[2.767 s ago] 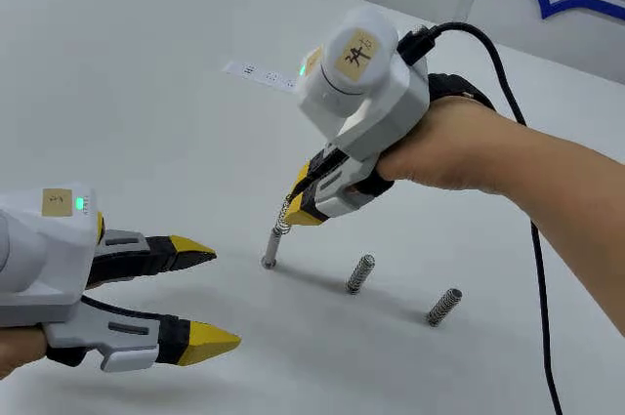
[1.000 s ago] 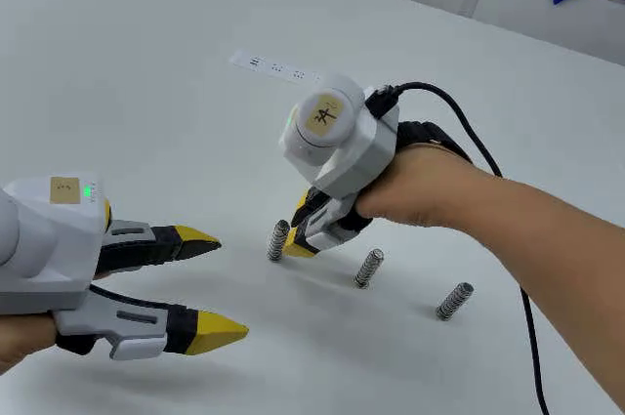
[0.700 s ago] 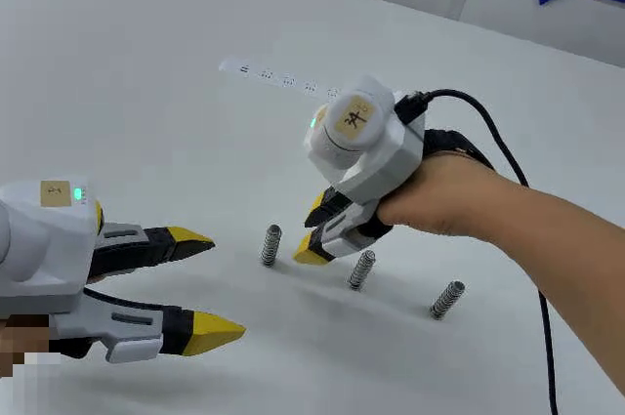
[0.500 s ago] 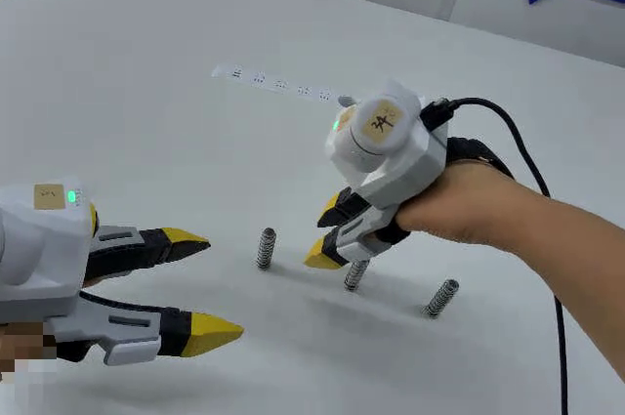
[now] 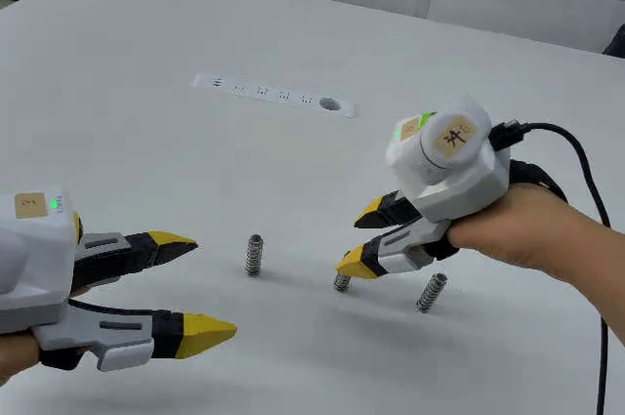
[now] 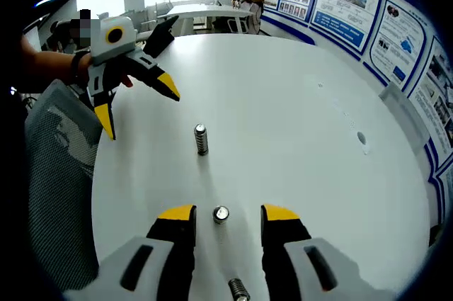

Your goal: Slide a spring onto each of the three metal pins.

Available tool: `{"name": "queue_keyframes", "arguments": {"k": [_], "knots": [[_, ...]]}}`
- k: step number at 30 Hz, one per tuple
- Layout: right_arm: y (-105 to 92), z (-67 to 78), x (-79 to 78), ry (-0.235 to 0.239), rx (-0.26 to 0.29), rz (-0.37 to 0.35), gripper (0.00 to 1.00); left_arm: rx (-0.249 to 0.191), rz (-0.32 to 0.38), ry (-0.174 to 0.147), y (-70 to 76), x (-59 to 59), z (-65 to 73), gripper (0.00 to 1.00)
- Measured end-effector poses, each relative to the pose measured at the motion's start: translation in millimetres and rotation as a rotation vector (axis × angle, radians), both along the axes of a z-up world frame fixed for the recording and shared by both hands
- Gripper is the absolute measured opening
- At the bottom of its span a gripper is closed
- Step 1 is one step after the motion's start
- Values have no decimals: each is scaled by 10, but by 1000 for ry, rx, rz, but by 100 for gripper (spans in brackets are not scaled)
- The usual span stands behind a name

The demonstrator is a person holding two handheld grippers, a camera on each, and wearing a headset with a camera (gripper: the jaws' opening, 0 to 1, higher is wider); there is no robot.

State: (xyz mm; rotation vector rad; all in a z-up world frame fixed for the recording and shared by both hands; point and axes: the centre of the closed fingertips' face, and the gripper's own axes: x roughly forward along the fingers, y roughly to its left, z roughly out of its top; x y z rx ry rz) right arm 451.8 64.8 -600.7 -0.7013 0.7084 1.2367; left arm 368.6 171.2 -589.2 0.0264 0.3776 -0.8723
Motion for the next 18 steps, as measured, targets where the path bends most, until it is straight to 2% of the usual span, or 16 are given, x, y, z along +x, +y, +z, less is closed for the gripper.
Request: {"name": "queue_keyframes", "arguments": {"k": [10, 18], "knots": [[-307, 92, 35, -26, 95, -118, 44, 6, 5, 6, 13, 8, 3, 67], [-518, 215, 3, -34, 209, -211, 47, 5, 14, 6, 18, 24, 9, 68]]}}
